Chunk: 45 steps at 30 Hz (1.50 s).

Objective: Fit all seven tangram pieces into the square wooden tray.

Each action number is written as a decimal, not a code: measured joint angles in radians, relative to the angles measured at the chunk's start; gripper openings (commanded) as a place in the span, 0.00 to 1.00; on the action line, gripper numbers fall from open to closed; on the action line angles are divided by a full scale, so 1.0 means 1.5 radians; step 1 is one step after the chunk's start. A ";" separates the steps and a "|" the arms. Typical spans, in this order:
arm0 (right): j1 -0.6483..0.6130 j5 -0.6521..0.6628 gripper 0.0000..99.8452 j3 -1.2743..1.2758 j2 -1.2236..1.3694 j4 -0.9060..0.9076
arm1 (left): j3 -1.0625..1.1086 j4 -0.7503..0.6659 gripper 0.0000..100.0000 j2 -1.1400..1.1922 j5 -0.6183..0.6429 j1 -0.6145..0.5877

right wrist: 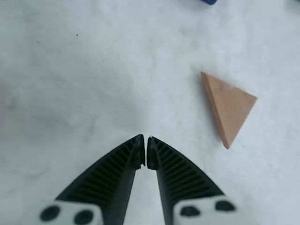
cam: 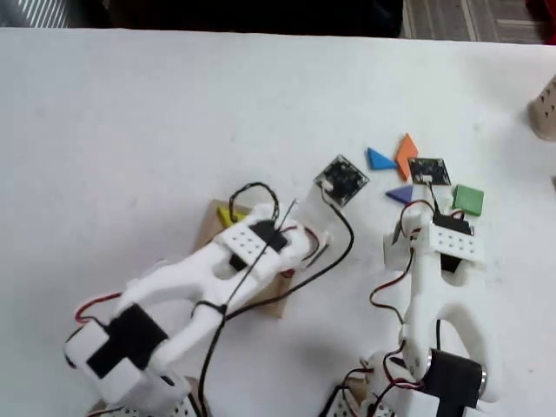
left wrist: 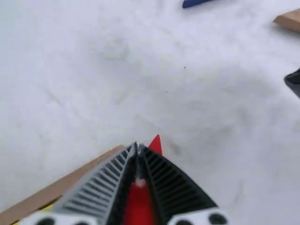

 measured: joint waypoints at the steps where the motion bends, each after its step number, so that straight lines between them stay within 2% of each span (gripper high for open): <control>1: 0.000 0.000 0.02 0.000 0.000 0.000 | 0.012 0.000 0.02 -0.012 0.000 0.003; 9: 0.000 0.000 0.02 0.000 0.000 0.000 | 0.091 0.002 0.02 -0.099 0.000 0.026; 16: 0.000 0.000 0.02 0.000 0.000 0.000 | 0.078 0.002 0.02 -0.044 -0.001 0.051; 24: -0.001 0.000 0.02 0.000 0.000 0.000 | -0.004 0.062 0.03 0.012 -0.001 0.004; 40: 0.000 0.000 0.02 0.000 0.000 0.000 | -0.005 0.102 0.03 0.016 -0.001 -0.106; 45: 0.000 0.000 0.02 0.000 0.000 0.000 | -0.005 0.104 0.03 0.016 -0.001 -0.111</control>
